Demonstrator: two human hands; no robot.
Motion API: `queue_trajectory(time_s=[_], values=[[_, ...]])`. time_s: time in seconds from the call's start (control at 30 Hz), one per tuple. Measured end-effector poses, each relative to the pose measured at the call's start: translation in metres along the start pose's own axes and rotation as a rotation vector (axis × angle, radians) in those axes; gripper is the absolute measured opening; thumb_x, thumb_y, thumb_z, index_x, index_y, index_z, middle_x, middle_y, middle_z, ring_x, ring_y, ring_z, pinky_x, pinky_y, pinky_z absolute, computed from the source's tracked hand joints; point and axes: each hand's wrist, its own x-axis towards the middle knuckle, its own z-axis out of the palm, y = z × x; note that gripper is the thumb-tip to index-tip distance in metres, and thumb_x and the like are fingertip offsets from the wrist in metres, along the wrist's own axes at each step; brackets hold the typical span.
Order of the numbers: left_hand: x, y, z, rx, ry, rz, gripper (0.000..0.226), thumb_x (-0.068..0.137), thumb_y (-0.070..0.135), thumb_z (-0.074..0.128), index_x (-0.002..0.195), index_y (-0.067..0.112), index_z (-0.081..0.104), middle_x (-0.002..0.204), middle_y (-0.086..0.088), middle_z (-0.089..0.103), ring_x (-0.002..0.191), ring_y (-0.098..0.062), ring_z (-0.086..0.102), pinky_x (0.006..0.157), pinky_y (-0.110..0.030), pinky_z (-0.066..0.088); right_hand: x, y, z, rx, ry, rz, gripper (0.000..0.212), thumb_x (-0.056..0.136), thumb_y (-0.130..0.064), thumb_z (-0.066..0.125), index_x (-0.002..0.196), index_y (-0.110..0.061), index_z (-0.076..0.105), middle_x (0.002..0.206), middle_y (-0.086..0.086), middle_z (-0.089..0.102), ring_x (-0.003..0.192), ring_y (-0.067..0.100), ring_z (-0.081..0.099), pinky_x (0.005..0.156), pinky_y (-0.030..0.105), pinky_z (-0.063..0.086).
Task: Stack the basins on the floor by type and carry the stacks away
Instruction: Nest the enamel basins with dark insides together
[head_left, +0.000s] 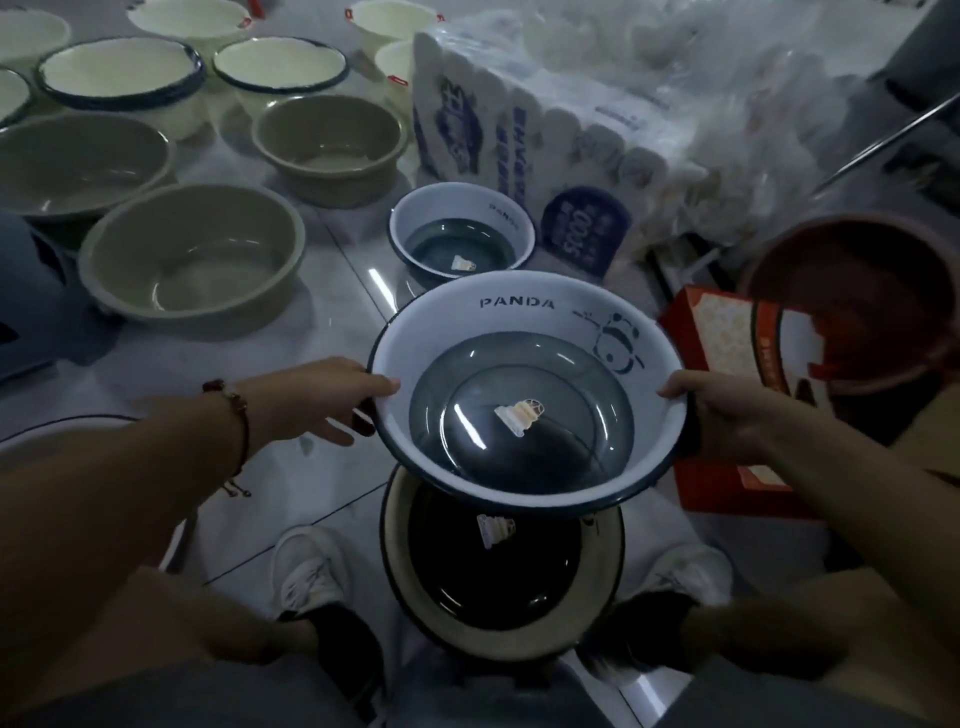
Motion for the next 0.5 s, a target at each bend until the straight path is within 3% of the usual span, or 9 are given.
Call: queue_trajectory(time_s=[0.13, 0.2, 0.27, 0.37, 0.5], values=[[0.004, -0.015, 0.027, 0.029, -0.016, -0.097, 0.028, 0.092, 0.031, 0.067, 0.097, 0.003, 0.065, 0.078, -0.014, 0.067, 0.071, -0.025, 0.066, 0.067, -0.034, 0.057, 0.011, 0.046, -0.011, -0.145, 0.000, 0.095, 0.040, 0.074, -0.012, 0.064, 0.113, -0.003, 0.058, 0.100, 0.017, 0.057, 0.090, 0.029, 0.055, 0.087, 0.038, 0.049], [0.006, -0.024, 0.035, 0.088, -0.023, -0.138, 0.029, 0.091, 0.030, 0.067, 0.097, 0.002, 0.065, 0.078, -0.014, 0.068, 0.070, -0.025, 0.067, 0.064, -0.032, 0.056, 0.014, 0.065, -0.011, -0.195, -0.029, 0.143, 0.030, 0.073, -0.012, 0.063, 0.101, -0.004, 0.056, 0.091, 0.015, 0.056, 0.085, 0.027, 0.055, 0.084, 0.036, 0.050], [0.006, -0.033, 0.041, 0.158, -0.035, -0.172, 0.030, 0.092, 0.030, 0.065, 0.101, 0.002, 0.065, 0.082, -0.014, 0.070, 0.072, -0.025, 0.069, 0.063, -0.032, 0.056, 0.016, 0.082, -0.008, -0.241, -0.059, 0.185, 0.014, 0.077, -0.013, 0.060, 0.087, -0.006, 0.053, 0.074, 0.010, 0.054, 0.071, 0.022, 0.053, 0.071, 0.031, 0.048], [0.008, -0.048, 0.049, 0.254, -0.063, -0.214, 0.031, 0.093, 0.031, 0.063, 0.101, 0.002, 0.065, 0.084, -0.013, 0.070, 0.073, -0.024, 0.069, 0.063, -0.032, 0.056, 0.018, 0.101, -0.001, -0.308, -0.104, 0.207, 0.012, 0.076, -0.015, 0.061, 0.082, -0.010, 0.052, 0.060, 0.005, 0.051, 0.058, 0.018, 0.050, 0.064, 0.029, 0.042], [0.013, -0.073, 0.062, 0.371, -0.092, -0.248, 0.030, 0.094, 0.036, 0.061, 0.094, 0.006, 0.064, 0.084, -0.010, 0.069, 0.071, -0.021, 0.069, 0.060, -0.029, 0.055, 0.026, 0.118, 0.007, -0.439, -0.079, 0.168, 0.012, 0.083, -0.013, 0.059, 0.093, -0.007, 0.058, 0.074, 0.008, 0.059, 0.068, 0.021, 0.057, 0.068, 0.031, 0.044]])
